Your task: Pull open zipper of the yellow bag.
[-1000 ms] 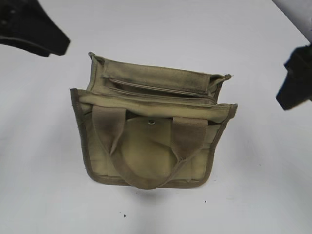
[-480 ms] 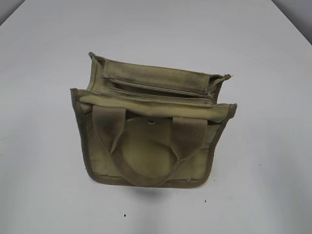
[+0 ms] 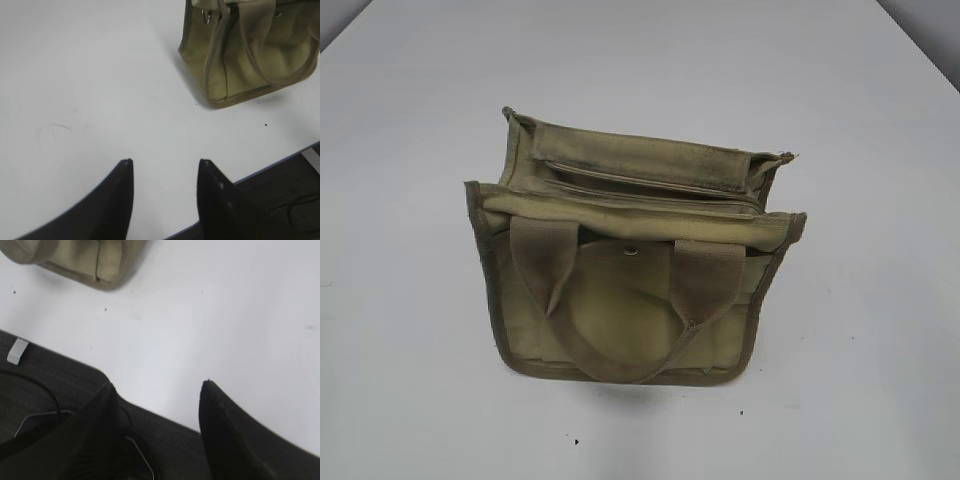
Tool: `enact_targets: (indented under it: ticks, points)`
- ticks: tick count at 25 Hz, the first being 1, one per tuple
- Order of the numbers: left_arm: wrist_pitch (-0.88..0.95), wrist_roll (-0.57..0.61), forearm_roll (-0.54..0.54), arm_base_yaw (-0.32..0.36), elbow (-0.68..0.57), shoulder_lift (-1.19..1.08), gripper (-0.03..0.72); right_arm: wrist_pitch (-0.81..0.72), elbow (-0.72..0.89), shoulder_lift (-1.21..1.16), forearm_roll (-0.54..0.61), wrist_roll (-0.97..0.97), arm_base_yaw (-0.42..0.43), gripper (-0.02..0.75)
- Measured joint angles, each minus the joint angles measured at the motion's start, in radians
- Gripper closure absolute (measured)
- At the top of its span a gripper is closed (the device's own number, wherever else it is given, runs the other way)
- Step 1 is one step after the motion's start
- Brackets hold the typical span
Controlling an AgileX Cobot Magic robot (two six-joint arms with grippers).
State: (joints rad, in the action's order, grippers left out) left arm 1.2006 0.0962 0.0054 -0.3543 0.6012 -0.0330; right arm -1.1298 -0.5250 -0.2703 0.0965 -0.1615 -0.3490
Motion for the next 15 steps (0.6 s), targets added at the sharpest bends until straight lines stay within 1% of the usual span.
enact_targets:
  ticks: [5, 9, 15]
  points:
    - [-0.023, 0.0, 0.006, 0.0, -0.037, 0.038, 0.357, 0.073, 0.014, 0.018, -0.002, -0.019, 0.0, 0.328]
    - [-0.111, 0.0, 0.005, 0.0, -0.068, 0.038, 0.357, 0.073, 0.018, 0.018, -0.002, -0.021, 0.0, 0.328]
    - [-0.131, 0.0, 0.004, 0.0, -0.083, 0.038, 0.358, 0.034, 0.025, 0.018, 0.02, -0.022, 0.0, 0.327]
